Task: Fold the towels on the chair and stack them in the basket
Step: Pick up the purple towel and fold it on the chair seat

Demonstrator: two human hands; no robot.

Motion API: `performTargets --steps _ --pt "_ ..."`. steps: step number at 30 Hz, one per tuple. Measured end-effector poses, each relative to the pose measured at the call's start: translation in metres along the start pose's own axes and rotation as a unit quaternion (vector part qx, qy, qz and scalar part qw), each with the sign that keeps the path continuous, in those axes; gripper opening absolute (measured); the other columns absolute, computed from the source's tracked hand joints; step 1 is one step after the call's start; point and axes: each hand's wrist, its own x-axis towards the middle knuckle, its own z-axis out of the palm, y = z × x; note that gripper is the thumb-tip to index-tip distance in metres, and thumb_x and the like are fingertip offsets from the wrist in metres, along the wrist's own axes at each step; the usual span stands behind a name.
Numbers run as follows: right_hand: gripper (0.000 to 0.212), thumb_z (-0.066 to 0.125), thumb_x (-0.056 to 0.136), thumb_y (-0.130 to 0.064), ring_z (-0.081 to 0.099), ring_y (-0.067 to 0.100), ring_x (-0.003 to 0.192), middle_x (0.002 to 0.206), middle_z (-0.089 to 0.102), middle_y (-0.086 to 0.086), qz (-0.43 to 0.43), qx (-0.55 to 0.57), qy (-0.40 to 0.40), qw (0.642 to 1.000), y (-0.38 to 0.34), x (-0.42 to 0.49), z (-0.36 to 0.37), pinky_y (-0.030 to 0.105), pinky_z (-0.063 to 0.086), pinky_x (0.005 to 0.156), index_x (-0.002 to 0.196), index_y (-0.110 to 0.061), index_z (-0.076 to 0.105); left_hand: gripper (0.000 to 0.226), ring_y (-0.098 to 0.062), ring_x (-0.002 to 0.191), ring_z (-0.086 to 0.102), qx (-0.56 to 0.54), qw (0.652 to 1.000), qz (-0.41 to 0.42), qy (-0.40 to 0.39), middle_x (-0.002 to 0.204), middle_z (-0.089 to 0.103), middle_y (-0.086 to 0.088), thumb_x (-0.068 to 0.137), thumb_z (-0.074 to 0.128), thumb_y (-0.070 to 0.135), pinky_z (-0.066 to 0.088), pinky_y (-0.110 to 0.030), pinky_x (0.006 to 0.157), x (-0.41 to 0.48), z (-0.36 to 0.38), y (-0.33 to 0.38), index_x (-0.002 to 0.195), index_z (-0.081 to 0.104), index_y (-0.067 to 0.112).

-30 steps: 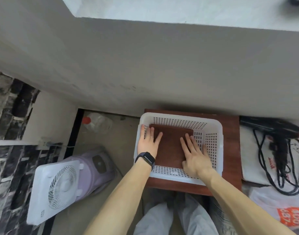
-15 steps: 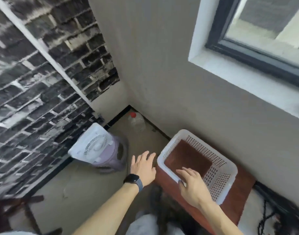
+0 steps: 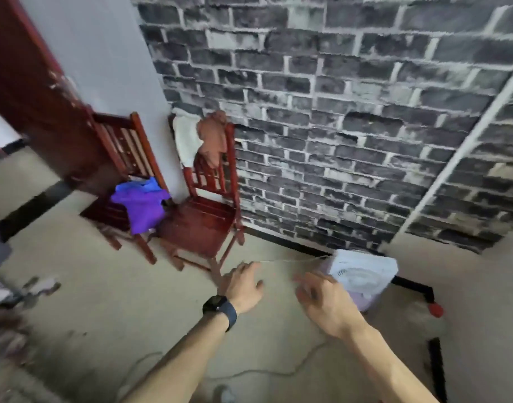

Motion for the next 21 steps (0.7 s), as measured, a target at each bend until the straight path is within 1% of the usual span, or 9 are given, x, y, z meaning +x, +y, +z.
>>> performTargets --steps 2,4,5,8,9,11,13,16,21 --pt "0.03 0.054 0.094 -0.034 0.057 0.015 0.119 0.127 0.065 -0.013 -0.07 -0.004 -0.024 0.997 -0.052 0.037 0.01 0.019 0.037 0.1 0.122 -0.035 0.065 0.041 -0.022 0.118 0.058 -0.033 0.996 -0.054 0.057 0.126 0.063 0.002 0.091 0.056 0.034 0.047 -0.031 0.092 -0.004 -0.039 -0.051 0.132 0.053 0.03" --pt "0.03 0.056 0.095 -0.031 0.056 0.009 0.121 0.128 0.063 -0.015 -0.119 0.0 -0.051 0.992 -0.102 0.074 0.023 0.017 0.038 0.101 0.123 -0.035 0.065 0.039 -0.019 0.114 0.06 -0.056 0.988 -0.103 0.102 0.121 0.065 0.007 0.09 0.057 0.036 0.048 -0.031 0.089 -0.012 -0.076 -0.098 0.129 0.055 0.035" --pt "0.029 0.056 0.095 -0.031 0.056 0.006 0.117 0.125 0.063 -0.018 -0.138 -0.001 -0.066 0.988 -0.126 0.091 0.03 0.015 0.039 0.097 0.122 -0.036 0.065 0.039 -0.018 0.113 0.06 -0.063 0.983 -0.125 0.116 0.12 0.064 0.009 0.09 0.056 0.037 0.048 -0.031 0.089 -0.015 -0.092 -0.121 0.129 0.055 0.036" --pt "0.027 0.055 0.096 -0.024 0.052 -0.005 0.098 0.104 0.061 -0.024 -0.187 -0.002 -0.098 0.978 -0.193 0.134 0.051 0.0 0.034 0.083 0.117 -0.032 0.07 0.04 -0.017 0.115 0.059 -0.071 0.972 -0.166 0.149 0.122 0.064 0.009 0.09 0.055 0.039 0.048 -0.03 0.092 -0.021 -0.136 -0.184 0.131 0.053 0.038" --pt "0.027 0.055 0.096 -0.024 0.052 -0.005 0.097 0.101 0.062 -0.023 -0.198 0.001 -0.1 0.975 -0.213 0.148 0.058 0.001 0.035 0.084 0.119 -0.03 0.069 0.04 -0.018 0.115 0.059 -0.075 0.969 -0.175 0.159 0.123 0.063 0.008 0.091 0.054 0.038 0.048 -0.03 0.092 -0.021 -0.149 -0.202 0.13 0.053 0.037" --pt "0.03 0.057 0.095 -0.026 0.057 0.0 0.104 0.114 0.065 -0.017 -0.222 0.007 -0.092 0.971 -0.246 0.174 0.073 0.007 0.038 0.09 0.123 -0.029 0.067 0.038 -0.02 0.115 0.059 -0.081 0.962 -0.189 0.177 0.121 0.063 0.005 0.092 0.053 0.037 0.048 -0.031 0.092 -0.018 -0.173 -0.235 0.13 0.053 0.036" --pt "0.03 0.059 0.094 -0.026 0.058 0.004 0.113 0.124 0.065 -0.013 -0.25 0.016 -0.094 0.963 -0.275 0.199 0.086 0.004 0.034 0.093 0.123 -0.028 0.068 0.039 -0.022 0.118 0.058 -0.075 0.958 -0.202 0.191 0.125 0.062 0.004 0.093 0.053 0.036 0.046 -0.032 0.094 -0.015 -0.198 -0.263 0.132 0.052 0.035" --pt "0.031 0.062 0.094 -0.027 0.058 0.005 0.116 0.125 0.065 -0.013 -0.275 0.023 -0.098 0.956 -0.313 0.234 0.097 0.006 0.034 0.097 0.124 -0.031 0.067 0.042 -0.022 0.121 0.055 -0.071 0.952 -0.214 0.207 0.13 0.06 0.002 0.092 0.053 0.036 0.045 -0.033 0.098 -0.006 -0.232 -0.301 0.134 0.05 0.037" --pt "0.03 0.06 0.094 -0.031 0.057 0.001 0.115 0.126 0.063 -0.017 -0.289 0.039 -0.095 0.952 -0.358 0.301 0.11 0.01 0.038 0.101 0.124 -0.037 0.064 0.042 -0.019 0.119 0.055 -0.073 0.942 -0.225 0.24 0.13 0.059 0.003 0.095 0.052 0.037 0.045 -0.033 0.096 0.031 -0.281 -0.35 0.136 0.048 0.035"
